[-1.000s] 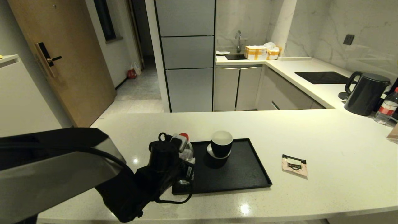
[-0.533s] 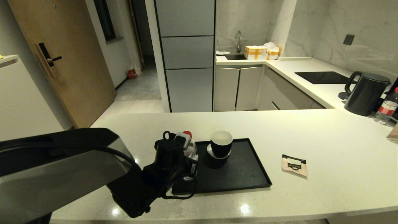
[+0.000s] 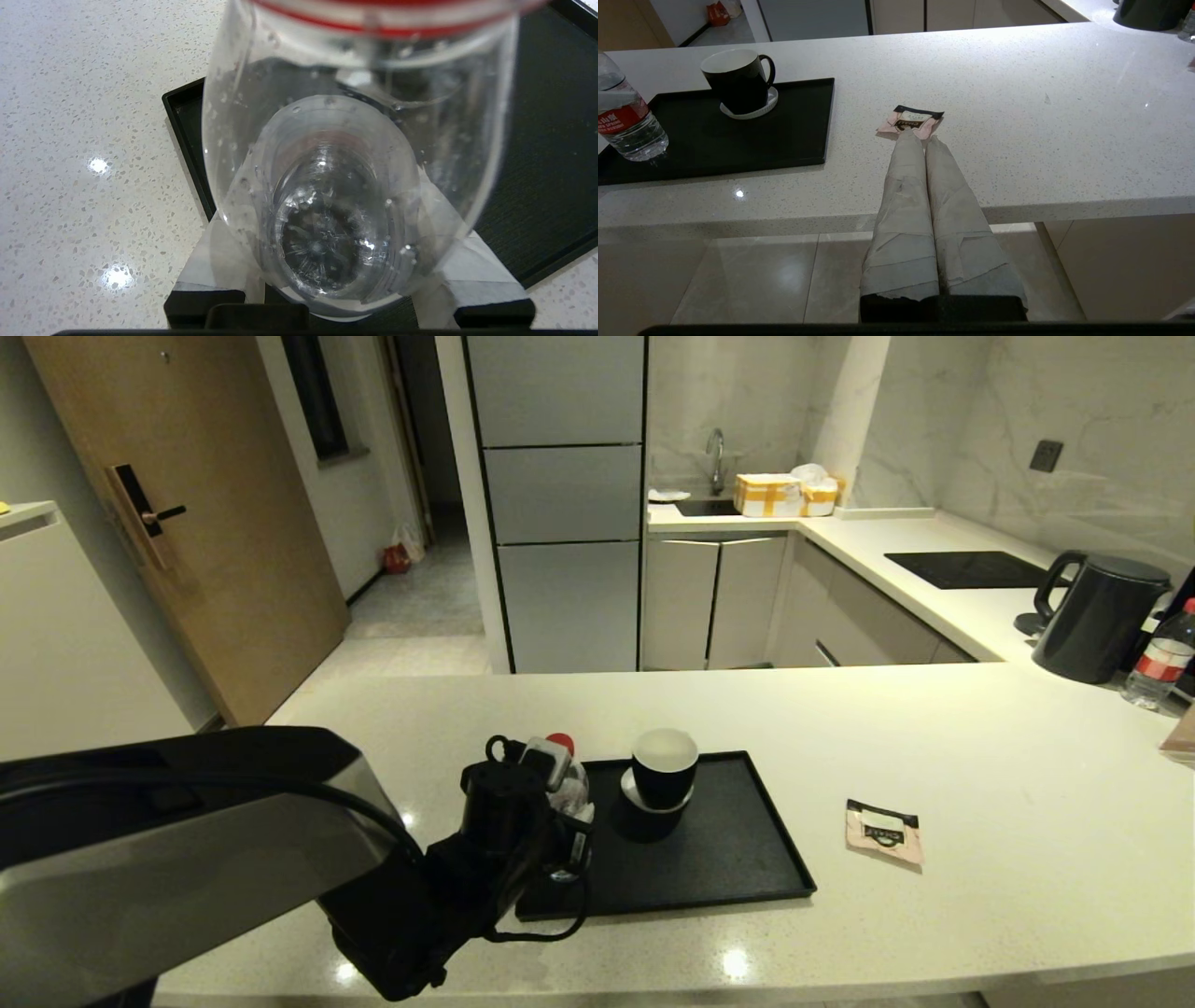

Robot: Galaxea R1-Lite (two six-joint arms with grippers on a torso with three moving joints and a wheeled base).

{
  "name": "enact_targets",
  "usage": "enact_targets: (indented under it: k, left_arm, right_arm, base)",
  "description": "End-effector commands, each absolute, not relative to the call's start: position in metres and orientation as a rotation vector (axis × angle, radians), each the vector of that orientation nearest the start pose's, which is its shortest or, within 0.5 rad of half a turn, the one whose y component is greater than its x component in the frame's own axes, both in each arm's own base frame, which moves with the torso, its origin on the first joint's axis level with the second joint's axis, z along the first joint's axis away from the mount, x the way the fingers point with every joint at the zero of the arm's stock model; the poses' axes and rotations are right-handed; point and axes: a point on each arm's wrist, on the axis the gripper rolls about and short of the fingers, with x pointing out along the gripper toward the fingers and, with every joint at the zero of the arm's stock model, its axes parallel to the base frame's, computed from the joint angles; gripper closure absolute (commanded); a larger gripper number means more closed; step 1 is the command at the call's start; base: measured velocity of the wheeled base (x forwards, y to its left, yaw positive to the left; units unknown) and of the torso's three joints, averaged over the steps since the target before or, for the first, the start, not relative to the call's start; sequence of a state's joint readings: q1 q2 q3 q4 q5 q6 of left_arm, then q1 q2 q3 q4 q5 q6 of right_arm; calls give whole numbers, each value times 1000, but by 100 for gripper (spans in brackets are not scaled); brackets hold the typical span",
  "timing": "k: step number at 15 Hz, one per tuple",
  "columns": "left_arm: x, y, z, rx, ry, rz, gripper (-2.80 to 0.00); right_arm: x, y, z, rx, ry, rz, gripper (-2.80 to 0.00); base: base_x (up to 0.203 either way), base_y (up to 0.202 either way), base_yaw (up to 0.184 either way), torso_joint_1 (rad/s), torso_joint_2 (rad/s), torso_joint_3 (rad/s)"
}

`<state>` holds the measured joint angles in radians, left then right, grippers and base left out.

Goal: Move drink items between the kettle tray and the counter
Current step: Place it on the tray

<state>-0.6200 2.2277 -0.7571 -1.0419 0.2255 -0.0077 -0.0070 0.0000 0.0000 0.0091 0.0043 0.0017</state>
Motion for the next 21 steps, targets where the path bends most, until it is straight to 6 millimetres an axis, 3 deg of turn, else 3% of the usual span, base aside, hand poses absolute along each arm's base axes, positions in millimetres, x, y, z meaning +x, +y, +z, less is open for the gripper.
enact_targets:
  k: [1,11,16,19,21]
  left_arm:
    - [301,-209,24,177,411,-386,-280]
    - [291,-202,24,183,433,-387,-280]
    - [264,-184,28,183,423,-400,-280]
    - [238,-169,48,171,389,-421,-280]
    - [231,-167,51,172,384,-431,-280]
  right_arm:
    - [-23,0,74,2,11,-2,0]
    - [-23,0,74,2,11,-3,0]
    - [-23,0,74,2,11,-3,0]
    - [-23,0,74,2,11,-3,0]
    - [-23,0,74,2,11,-3,0]
  base:
    - [0,0,0,0,0,0]
    - [0,0,0,0,0,0]
    - [0,0,0,0,0,0]
    - [0,0,0,0,0,0]
    - [0,0,0,0,0,0]
